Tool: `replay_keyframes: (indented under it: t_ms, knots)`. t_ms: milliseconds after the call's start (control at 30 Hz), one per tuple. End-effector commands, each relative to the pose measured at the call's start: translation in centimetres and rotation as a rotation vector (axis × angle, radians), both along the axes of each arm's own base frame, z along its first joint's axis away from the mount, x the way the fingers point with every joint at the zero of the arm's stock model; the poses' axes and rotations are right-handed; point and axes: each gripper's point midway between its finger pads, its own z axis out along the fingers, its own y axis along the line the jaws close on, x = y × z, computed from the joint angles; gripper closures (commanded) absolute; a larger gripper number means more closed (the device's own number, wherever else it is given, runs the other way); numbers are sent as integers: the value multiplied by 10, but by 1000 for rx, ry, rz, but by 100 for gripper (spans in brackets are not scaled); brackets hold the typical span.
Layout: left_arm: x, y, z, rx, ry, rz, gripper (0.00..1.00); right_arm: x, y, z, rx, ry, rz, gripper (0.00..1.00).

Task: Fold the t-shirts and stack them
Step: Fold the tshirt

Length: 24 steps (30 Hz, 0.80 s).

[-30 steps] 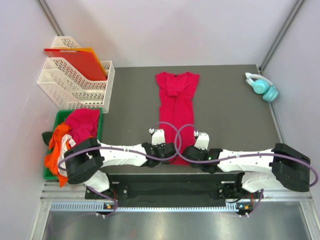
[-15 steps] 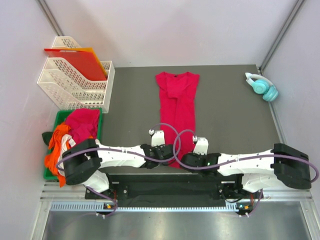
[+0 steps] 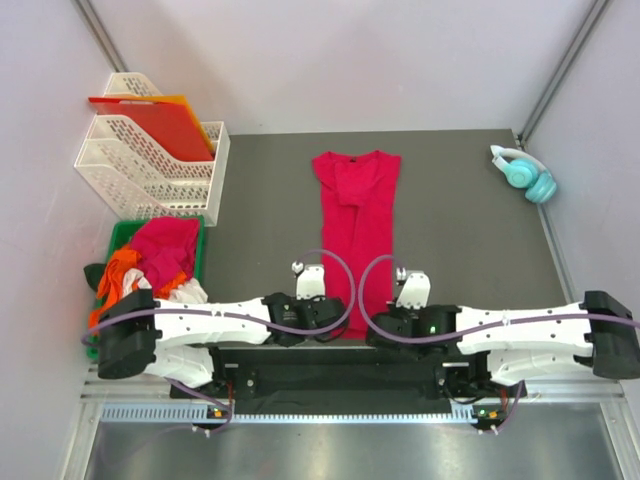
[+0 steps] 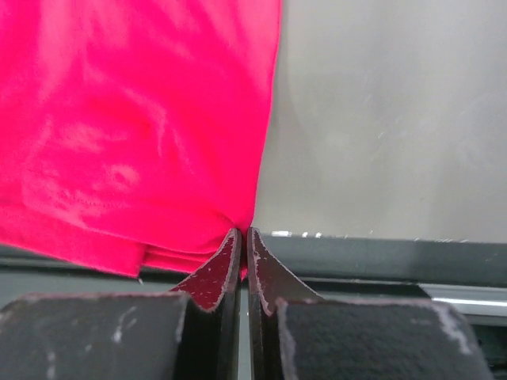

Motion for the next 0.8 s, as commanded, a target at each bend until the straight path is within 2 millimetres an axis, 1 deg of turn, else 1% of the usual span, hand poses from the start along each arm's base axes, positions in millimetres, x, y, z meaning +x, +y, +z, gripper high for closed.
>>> replay_keyframes:
  t_ms: [0, 33, 67, 100, 133, 167, 233, 267, 300, 333, 367, 400, 433, 467, 500, 533, 567, 600, 633, 667, 700, 733, 767]
  knots:
    - [20, -3, 29, 44, -106, 16, 100, 37, -21, 35, -67, -125, -62, 100]
    - [25, -11, 39, 31, -127, 16, 100, 44, -25, 41, -70, -146, -75, 100]
    - [31, -12, 42, 48, -153, 18, 100, 57, -27, 46, -54, -161, -116, 100]
    - [34, -15, 45, 49, -166, 17, 100, 64, -32, 50, -81, -174, -102, 100]
    - [38, -21, 54, 31, -187, 19, 100, 71, -34, 56, -72, -191, -113, 100]
    - [42, -24, 55, 39, -205, 19, 100, 84, -36, 62, -51, -210, -148, 100]
    - [54, -30, 65, 29, -251, 35, 100, 96, -42, 67, -81, -231, -134, 100]
    - [59, -31, 66, 41, -261, 36, 100, 108, -44, 73, -69, -246, -164, 100]
    - [64, -32, 68, 43, -267, 44, 100, 114, -46, 75, -94, -254, -150, 100]
    - [74, -31, 73, 39, -275, 69, 100, 119, -46, 75, -105, -251, -150, 100]
    - [80, -30, 73, 48, -281, 76, 100, 129, -45, 79, -89, -265, -169, 100]
    - [86, -30, 76, 46, -290, 82, 100, 133, -45, 80, -107, -270, -153, 100]
    - [96, -25, 78, 51, -293, 106, 100, 137, -44, 78, -116, -263, -149, 100]
    - [102, -23, 78, 68, -299, 107, 100, 145, -43, 82, -102, -275, -163, 100]
    - [110, -22, 82, 65, -308, 118, 100, 150, -43, 82, -118, -275, -153, 100]
    - [121, -14, 83, 78, -308, 145, 100, 154, -41, 79, -127, -267, -149, 100]
    - [127, -10, 82, 95, -309, 145, 100, 163, -39, 86, -109, -284, -162, 100]
    - [135, -9, 86, 90, -316, 155, 100, 167, -39, 86, -122, -284, -153, 100]
    - [146, -2, 88, 95, -321, 180, 100, 171, -36, 83, -129, -274, -145, 100]
    - [152, 1, 87, 117, -323, 172, 100, 179, -33, 88, -115, -289, -154, 100]
    - [158, 2, 90, 117, -329, 177, 100, 183, -32, 89, -124, -290, -144, 100]
    - [167, 5, 87, 127, -329, 191, 100, 188, -28, 85, -128, -281, -140, 100]
    - [171, 6, 87, 137, -330, 179, 100, 194, -28, 87, -126, -284, -147, 100]
